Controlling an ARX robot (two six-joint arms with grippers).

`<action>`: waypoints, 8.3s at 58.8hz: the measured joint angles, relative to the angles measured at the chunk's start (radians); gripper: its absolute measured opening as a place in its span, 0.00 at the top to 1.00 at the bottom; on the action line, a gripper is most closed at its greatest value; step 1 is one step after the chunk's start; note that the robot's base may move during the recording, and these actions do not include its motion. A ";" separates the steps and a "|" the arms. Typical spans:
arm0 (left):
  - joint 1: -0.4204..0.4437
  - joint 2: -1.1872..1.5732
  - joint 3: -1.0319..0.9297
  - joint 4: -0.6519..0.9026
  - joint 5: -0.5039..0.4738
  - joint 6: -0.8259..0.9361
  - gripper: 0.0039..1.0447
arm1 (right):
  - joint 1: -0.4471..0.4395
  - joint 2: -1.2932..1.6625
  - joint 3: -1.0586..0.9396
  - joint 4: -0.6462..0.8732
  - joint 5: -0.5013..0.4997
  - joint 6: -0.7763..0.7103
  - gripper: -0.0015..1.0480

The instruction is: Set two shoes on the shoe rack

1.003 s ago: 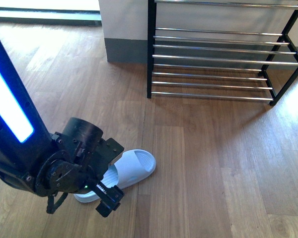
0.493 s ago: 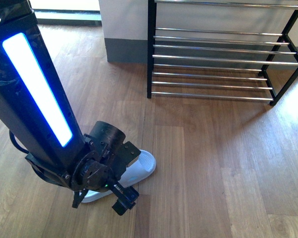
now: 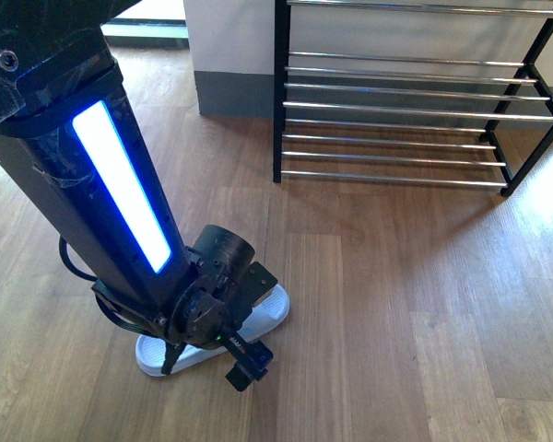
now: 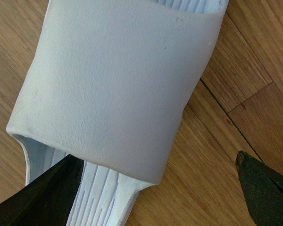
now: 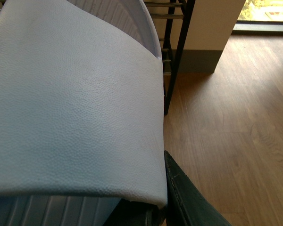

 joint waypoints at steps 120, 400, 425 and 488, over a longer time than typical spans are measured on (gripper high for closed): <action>0.114 -0.310 -0.308 0.196 -0.033 -0.042 0.99 | 0.000 0.000 0.000 0.000 0.000 0.000 0.98; 0.251 -2.387 -1.199 -0.298 -0.306 -0.353 0.99 | 0.363 -0.006 0.309 -0.099 0.154 0.182 0.98; 0.251 -2.387 -1.199 -0.298 -0.305 -0.353 0.99 | 0.604 0.415 0.769 -0.249 0.323 0.068 0.98; 0.251 -2.387 -1.199 -0.298 -0.305 -0.353 0.99 | 0.523 0.988 1.238 -0.446 0.631 -0.245 0.98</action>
